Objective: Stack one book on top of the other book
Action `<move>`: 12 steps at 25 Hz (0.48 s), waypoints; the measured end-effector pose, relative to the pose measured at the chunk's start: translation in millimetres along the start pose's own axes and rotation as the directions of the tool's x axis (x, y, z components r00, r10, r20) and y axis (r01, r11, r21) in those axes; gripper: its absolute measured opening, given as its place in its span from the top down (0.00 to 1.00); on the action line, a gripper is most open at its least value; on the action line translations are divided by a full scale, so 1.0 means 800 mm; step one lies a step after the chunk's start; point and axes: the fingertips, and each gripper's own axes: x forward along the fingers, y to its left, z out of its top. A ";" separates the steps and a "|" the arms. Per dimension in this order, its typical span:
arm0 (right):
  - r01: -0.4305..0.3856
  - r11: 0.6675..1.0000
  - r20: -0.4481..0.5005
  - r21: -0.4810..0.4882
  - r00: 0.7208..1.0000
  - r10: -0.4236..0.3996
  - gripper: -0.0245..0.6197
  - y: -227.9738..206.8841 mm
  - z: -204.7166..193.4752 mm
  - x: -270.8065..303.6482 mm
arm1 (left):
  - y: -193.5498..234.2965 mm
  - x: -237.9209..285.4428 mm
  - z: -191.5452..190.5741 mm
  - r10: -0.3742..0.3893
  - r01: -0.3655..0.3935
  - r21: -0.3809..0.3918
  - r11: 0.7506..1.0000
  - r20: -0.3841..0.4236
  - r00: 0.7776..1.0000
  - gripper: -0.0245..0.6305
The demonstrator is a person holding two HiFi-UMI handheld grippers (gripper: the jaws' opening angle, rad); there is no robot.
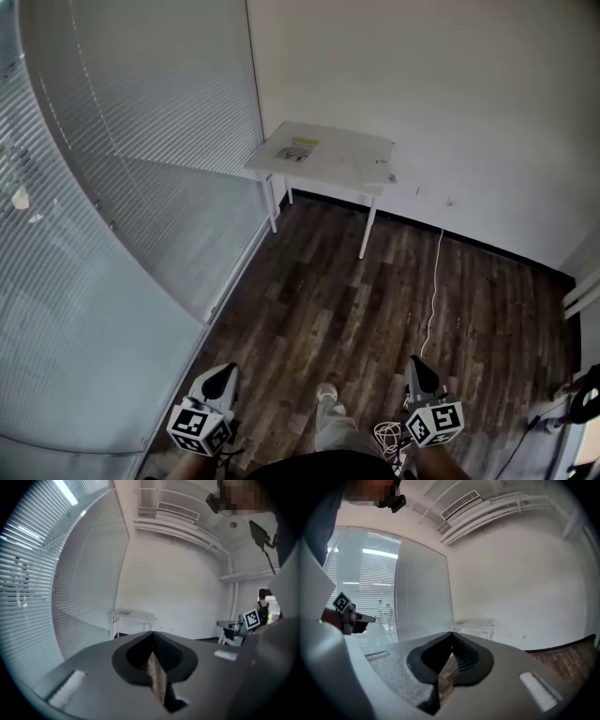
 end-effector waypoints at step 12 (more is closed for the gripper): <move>-0.057 0.998 0.028 0.004 0.998 0.057 0.96 -0.100 0.074 0.262 | 0.043 0.230 0.176 0.004 -0.009 0.041 0.999 0.105 0.994 0.95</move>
